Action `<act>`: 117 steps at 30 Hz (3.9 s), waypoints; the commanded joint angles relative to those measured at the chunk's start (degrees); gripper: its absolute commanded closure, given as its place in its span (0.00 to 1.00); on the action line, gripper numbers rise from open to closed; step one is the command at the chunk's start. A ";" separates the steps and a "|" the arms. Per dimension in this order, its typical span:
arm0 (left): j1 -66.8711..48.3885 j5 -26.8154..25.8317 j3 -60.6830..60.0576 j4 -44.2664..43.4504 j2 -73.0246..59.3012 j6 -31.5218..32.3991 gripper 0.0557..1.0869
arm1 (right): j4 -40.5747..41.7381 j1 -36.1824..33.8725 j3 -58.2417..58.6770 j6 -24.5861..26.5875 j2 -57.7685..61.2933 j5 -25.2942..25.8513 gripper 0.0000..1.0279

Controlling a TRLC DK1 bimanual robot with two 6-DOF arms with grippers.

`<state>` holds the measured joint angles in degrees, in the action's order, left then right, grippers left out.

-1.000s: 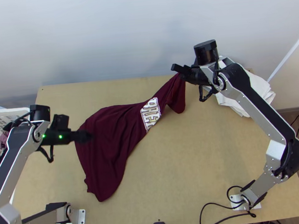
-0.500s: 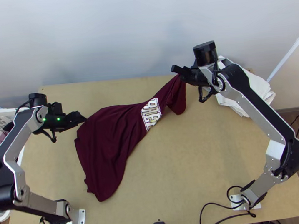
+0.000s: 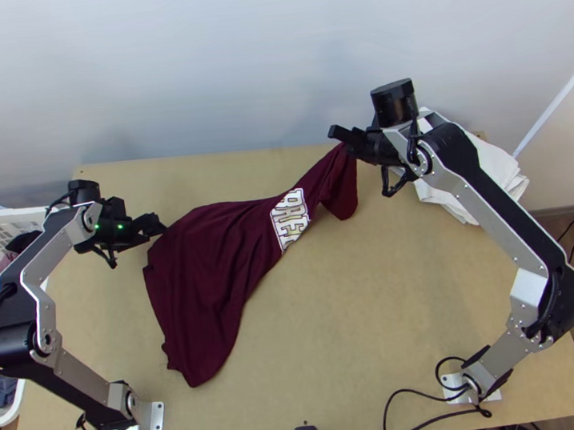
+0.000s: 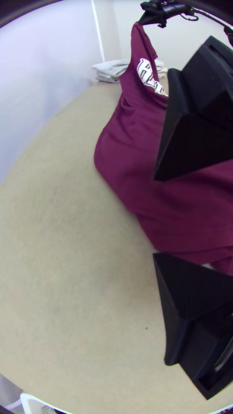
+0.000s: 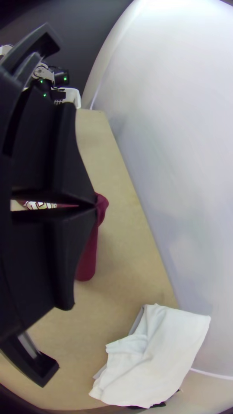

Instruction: Fold the t-shirt

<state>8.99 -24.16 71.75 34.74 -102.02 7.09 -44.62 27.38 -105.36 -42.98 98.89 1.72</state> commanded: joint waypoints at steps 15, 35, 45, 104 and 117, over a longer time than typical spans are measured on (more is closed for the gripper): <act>-4.42 2.98 -7.59 -5.39 0.68 -4.28 0.74 | 0.32 0.40 -1.43 0.35 0.51 0.39 0.97; 1.03 7.02 24.14 -3.63 12.63 3.19 0.96 | 4.28 -2.94 -14.70 9.32 3.41 3.03 0.97; 2.17 14.58 31.70 -13.91 22.04 5.74 0.96 | 23.44 -7.07 -22.78 20.83 0.86 8.48 0.97; -21.74 4.21 -19.36 27.66 40.93 -13.33 0.12 | 8.67 -3.03 30.21 11.08 -19.35 5.84 0.97; -9.61 0.34 -18.04 26.43 32.14 -3.93 0.42 | 9.55 -2.50 32.15 10.55 -20.05 5.84 0.97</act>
<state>-1.50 -23.18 52.31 61.39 -68.34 0.38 -36.05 24.64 -74.46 -31.51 80.75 7.68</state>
